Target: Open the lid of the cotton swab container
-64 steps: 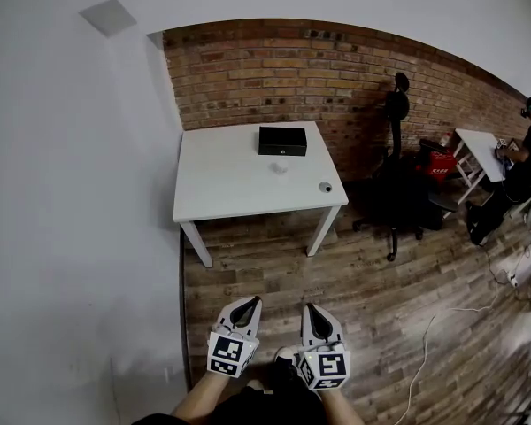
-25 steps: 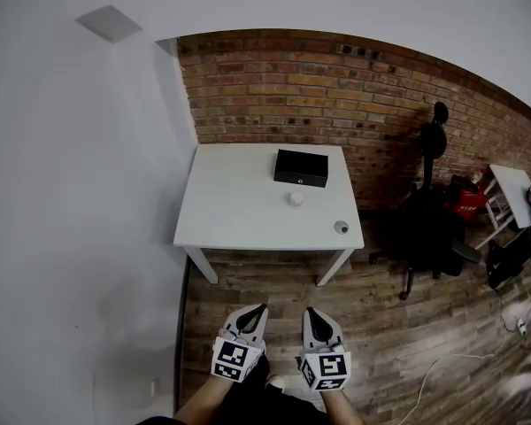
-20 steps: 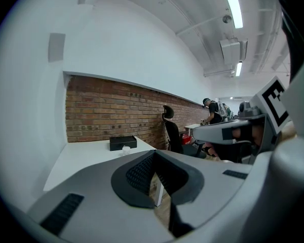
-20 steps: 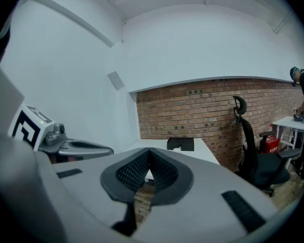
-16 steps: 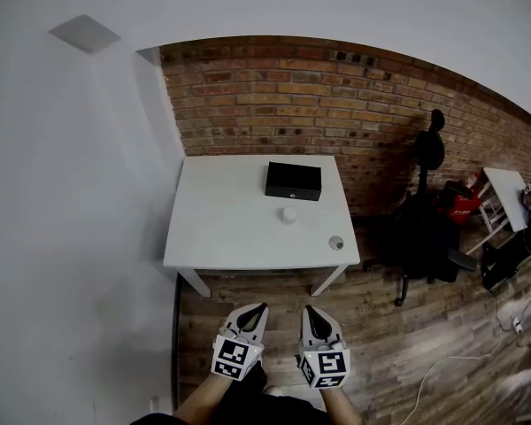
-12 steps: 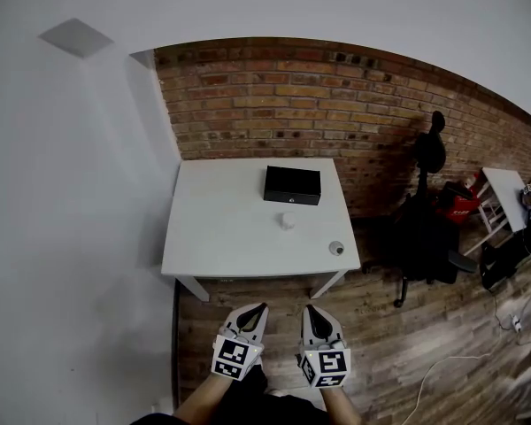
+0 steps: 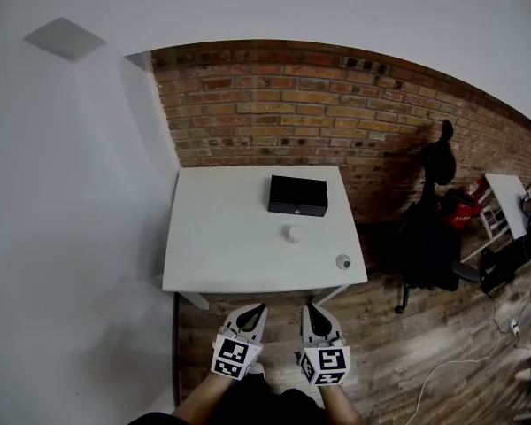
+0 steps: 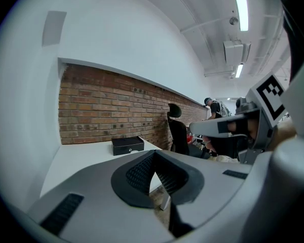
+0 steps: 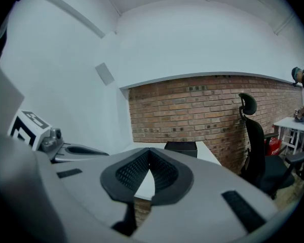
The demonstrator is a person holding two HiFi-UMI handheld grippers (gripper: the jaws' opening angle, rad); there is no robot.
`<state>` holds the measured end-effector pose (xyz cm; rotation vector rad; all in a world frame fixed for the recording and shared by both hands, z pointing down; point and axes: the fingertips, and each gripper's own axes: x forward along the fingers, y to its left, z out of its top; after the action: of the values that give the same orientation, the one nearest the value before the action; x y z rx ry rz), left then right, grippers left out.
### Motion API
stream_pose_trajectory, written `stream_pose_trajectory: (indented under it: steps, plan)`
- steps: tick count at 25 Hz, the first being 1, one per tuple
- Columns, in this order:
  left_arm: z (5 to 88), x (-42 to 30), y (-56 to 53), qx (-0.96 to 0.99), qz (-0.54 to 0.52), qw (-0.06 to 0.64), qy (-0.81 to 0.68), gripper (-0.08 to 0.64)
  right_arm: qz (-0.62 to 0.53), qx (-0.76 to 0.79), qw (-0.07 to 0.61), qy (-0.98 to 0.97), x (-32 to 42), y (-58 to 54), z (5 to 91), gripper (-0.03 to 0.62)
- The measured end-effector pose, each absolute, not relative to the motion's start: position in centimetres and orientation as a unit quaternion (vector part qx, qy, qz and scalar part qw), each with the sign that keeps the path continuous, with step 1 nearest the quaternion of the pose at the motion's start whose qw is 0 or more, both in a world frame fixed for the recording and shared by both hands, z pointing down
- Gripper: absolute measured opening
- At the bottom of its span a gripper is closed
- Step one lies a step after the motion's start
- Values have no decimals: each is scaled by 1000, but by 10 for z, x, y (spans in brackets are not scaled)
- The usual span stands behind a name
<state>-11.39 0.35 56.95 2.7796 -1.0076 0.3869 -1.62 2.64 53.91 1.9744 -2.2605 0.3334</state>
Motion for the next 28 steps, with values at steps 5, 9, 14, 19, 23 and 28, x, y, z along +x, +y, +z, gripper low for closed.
stream_pose_trajectory:
  steps: [5, 9, 14, 19, 23, 28]
  plan:
    - [571, -120, -18, 932, 131, 83, -329, 11, 106, 658, 61, -743, -24, 8, 534, 18]
    - [583, -115, -24, 935, 135, 86, -317, 11, 108, 668, 66, -734, -21, 5, 535, 18]
    - [584, -99, -27, 941, 133, 92, -297, 11, 114, 683, 72, -718, -7, 9, 537, 18]
    - [592, -84, -36, 943, 137, 92, -288, 11, 117, 694, 70, -707, 8, 7, 545, 18]
    - [594, -73, -47, 943, 138, 88, -290, 11, 120, 693, 64, -708, 17, -3, 550, 18]
    - [600, -60, -71, 938, 143, 84, -305, 11, 102, 682, 74, -720, 25, -27, 550, 18]
